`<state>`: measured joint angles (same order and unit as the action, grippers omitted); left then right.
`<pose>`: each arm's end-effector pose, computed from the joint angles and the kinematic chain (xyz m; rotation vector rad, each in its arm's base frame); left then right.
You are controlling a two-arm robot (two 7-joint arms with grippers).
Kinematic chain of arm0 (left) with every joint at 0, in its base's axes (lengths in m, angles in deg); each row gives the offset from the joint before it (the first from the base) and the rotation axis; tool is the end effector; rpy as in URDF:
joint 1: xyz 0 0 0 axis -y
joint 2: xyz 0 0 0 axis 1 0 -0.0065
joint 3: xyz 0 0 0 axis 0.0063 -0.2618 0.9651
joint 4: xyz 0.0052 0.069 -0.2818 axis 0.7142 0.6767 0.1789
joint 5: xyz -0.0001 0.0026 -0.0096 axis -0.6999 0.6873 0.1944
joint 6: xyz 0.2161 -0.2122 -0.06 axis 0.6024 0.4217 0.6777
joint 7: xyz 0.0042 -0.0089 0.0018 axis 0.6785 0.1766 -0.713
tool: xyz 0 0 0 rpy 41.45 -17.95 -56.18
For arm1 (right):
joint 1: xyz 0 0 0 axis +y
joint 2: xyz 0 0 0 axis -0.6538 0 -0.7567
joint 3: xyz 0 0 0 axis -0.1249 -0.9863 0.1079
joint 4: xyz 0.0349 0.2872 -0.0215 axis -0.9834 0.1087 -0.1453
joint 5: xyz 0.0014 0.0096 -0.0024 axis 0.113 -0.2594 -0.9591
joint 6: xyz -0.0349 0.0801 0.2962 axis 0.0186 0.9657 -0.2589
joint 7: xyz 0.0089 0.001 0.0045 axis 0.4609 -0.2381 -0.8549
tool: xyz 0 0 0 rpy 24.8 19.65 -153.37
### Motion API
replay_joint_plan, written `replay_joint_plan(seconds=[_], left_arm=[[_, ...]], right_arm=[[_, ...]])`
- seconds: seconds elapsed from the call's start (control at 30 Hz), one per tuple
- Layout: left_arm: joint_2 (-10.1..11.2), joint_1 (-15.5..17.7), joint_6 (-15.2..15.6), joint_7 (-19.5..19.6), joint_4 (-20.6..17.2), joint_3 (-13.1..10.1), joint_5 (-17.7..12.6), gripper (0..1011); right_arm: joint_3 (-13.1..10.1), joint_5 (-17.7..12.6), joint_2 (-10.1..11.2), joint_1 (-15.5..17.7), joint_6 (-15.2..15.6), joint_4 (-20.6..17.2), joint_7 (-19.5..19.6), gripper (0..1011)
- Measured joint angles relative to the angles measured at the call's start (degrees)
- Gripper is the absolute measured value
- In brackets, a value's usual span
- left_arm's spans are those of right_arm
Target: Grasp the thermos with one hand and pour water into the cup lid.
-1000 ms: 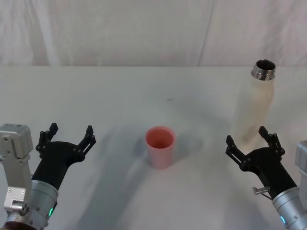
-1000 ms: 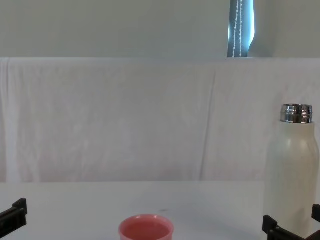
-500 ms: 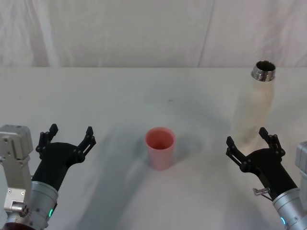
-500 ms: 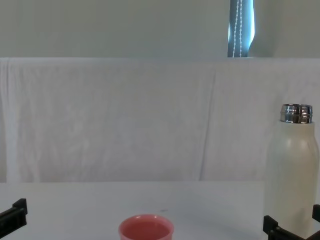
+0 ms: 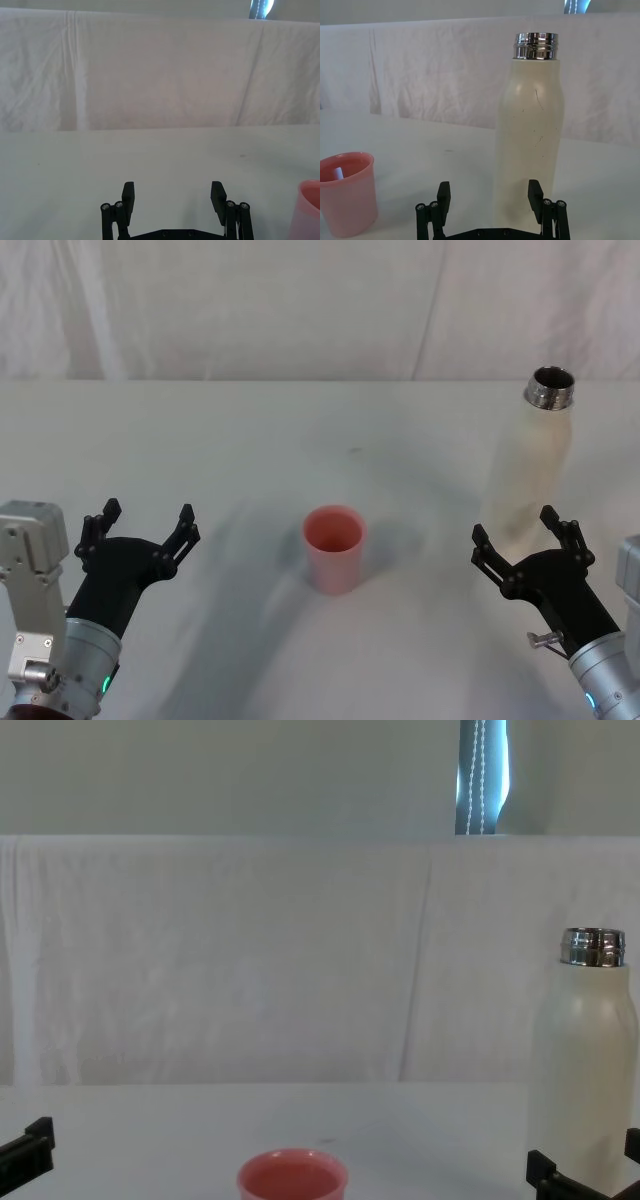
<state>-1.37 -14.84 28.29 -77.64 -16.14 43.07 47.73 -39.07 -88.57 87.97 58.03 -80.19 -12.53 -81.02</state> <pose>0.2530 0.0375 -0.2852 -0.0379 0.0139 1.4460 0.2770 0.0196 -0.3239 0.0736 -0.0764 -1.2036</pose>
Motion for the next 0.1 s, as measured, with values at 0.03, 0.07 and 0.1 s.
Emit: replay_joint_plan(seconds=[0.03,0.07,0.1], left_arm=[[0.0,0.0,0.0,0.0,0.0,0.0,0.0,1001],[0.0,0.0,0.0,0.0,0.0,0.0,0.0,1001],[0.0,0.0,0.0,0.0,0.0,0.0,0.0,1001]], right_arm=[[0.0,0.0,0.0,0.0,0.0,0.0,0.0,1000],[0.0,0.0,0.0,0.0,0.0,0.0,0.0,1000],[0.0,0.0,0.0,0.0,0.0,0.0,0.0,1000]])
